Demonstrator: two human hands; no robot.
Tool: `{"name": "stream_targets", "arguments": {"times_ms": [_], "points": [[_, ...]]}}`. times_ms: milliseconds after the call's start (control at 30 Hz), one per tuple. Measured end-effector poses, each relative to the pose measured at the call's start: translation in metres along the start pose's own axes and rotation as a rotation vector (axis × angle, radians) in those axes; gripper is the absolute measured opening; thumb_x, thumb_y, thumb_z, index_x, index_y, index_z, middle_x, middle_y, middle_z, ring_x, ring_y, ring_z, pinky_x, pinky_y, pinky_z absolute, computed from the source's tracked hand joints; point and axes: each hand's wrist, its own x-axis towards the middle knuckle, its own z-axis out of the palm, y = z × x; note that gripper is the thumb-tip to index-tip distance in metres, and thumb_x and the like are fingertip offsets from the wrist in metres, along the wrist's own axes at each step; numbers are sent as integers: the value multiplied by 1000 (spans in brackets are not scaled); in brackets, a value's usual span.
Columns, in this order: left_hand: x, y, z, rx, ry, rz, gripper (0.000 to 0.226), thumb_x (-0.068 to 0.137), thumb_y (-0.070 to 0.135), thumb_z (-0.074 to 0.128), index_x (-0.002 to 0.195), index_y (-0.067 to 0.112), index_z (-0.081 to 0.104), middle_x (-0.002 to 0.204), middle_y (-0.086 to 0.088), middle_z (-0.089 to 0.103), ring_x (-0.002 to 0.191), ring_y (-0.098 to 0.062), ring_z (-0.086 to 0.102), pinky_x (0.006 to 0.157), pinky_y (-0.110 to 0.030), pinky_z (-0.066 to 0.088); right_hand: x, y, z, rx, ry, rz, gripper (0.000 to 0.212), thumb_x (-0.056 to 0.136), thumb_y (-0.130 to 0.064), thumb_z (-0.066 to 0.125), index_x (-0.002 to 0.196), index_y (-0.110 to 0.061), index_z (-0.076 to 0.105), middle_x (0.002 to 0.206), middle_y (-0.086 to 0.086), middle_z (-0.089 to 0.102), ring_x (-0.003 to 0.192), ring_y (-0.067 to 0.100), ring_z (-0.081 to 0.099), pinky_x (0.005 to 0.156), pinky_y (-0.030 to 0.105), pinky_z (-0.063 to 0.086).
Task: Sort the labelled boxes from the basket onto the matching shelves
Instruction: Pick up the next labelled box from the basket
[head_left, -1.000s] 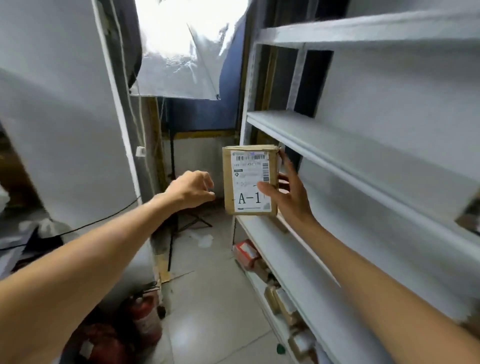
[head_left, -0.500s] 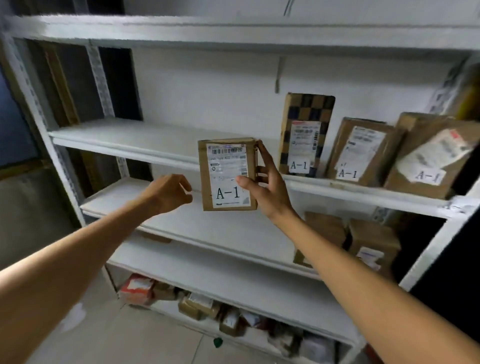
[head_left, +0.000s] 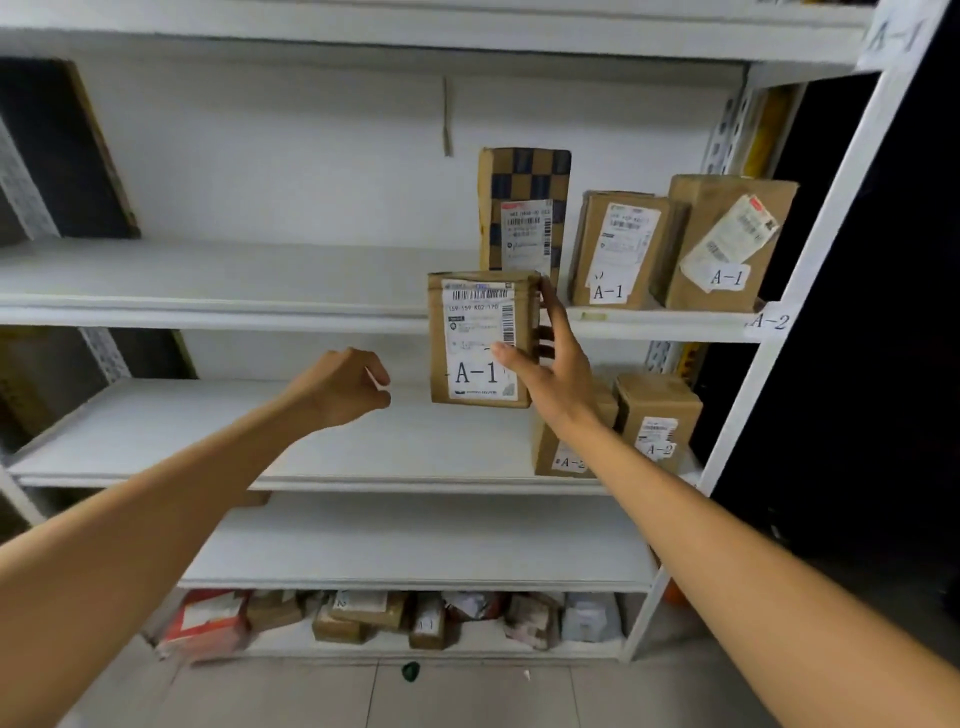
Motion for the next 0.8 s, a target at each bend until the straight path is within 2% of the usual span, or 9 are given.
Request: {"name": "stream_targets", "arguments": {"times_ms": [67,200,300,400,467,533,600,733,800], "points": [[13,-2,-13,14,28,-7,16,83,26,71,97,22,65,90,-1,65,78,-19,58,73,-27,43,16,-5,8,17,-4,-12,82,77,-50,67,146,-46,23,140,-3,52,122,13,51,98,32,47],[44,-4,-32,35,96,-9,15,79,25,71,92,27,65,89,2,68,84,-21,61,73,-27,45,52,-10,28,40,-45,-100,79,78,-42,66,144,-43,21,139,-13,47,114,-5,46,85,3,42],[66,-6,-42,96,99,-14,17,80,28,69,97,28,65,90,6,67,89,-21,61,77,-30,49,84,-5,44,56,-56,-137,81,82,-36,68,150,-30,24,125,-21,50,103,-16,50,80,3,46],[88,-12,-53,138,91,-14,19,81,28,68,100,27,65,93,5,68,91,-21,61,80,-32,50,114,4,60,55,-35,-153,85,79,-46,66,150,-33,22,140,-7,49,121,4,49,87,8,43],[100,-18,-61,149,98,-28,19,82,28,67,101,27,65,93,5,69,92,-21,61,79,-31,49,133,8,70,67,-51,-143,83,84,-38,68,151,-34,19,143,-7,45,123,8,47,85,6,41],[112,-23,-65,152,115,-37,20,83,28,66,103,26,65,93,6,68,92,-21,61,76,-30,47,148,9,78,89,-72,-136,78,89,-23,69,150,-32,20,130,-15,48,111,-4,49,77,0,41],[121,-25,-67,162,124,-44,21,84,28,65,105,26,64,95,6,68,91,-20,61,74,-29,46,165,13,85,90,-82,-134,76,89,-18,68,148,-31,22,118,-24,46,103,-13,48,76,1,41],[135,-31,-68,226,105,-39,24,85,28,63,109,27,63,97,8,68,90,-18,61,72,-28,46,187,16,99,134,-89,-91,80,87,-24,69,151,-24,21,133,-14,40,111,-10,40,78,-5,34],[142,-35,-72,216,107,-30,24,86,27,63,109,26,63,96,7,68,88,-18,61,72,-28,46,196,25,103,115,-76,-84,85,81,-34,66,151,-28,19,134,-15,37,112,-14,36,87,-1,31]]}}
